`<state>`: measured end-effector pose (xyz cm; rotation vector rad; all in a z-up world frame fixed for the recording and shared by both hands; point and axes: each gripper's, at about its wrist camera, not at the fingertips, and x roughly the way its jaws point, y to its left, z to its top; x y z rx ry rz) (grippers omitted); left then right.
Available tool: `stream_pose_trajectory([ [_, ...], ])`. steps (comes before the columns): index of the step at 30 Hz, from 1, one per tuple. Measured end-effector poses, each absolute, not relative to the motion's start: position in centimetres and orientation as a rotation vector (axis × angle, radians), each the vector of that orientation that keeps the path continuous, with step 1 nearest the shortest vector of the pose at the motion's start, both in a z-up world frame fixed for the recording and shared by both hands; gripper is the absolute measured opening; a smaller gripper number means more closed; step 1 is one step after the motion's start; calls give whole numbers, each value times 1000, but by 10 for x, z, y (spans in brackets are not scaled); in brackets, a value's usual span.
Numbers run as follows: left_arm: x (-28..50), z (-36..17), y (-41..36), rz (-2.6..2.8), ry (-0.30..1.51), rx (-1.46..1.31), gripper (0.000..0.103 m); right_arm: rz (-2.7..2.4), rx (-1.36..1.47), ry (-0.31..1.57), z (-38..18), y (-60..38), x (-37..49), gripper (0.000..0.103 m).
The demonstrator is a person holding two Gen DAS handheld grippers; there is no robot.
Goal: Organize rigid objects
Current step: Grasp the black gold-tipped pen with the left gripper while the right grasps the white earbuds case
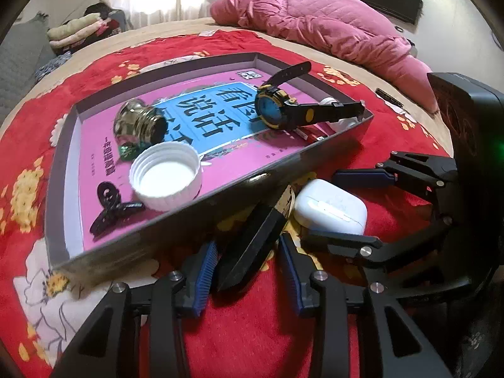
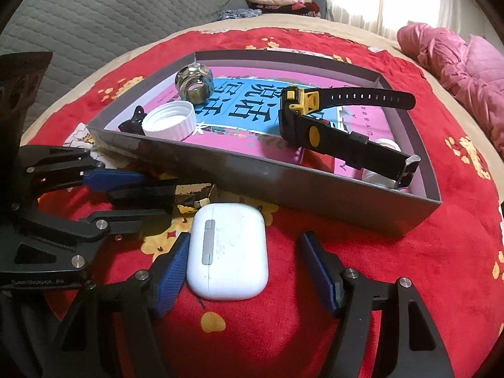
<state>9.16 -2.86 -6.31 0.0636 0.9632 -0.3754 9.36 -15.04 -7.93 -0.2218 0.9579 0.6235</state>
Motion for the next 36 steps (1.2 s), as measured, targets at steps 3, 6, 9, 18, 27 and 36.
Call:
stream_pose_trajectory([
  [3,94,-64,-31,-393,960,83,40,628,-231,957,-79,-150,93,72],
  [6,97,-67,-33,-406,964,89,40,630,-235,954,-80,-151,92,72],
  [9,98,-68,-34,-413,965,96,40,627,-233,946,-80,-151,91,72],
  [18,98,-69,-35,-409,965,97,40,638,-224,923,-78,-151,88,59],
  [27,97,-68,-37,-372,967,89,40,647,-230,921,-76,-148,83,46],
  [36,91,-68,-36,-334,978,56,36,635,-197,945,-76,-151,85,46],
])
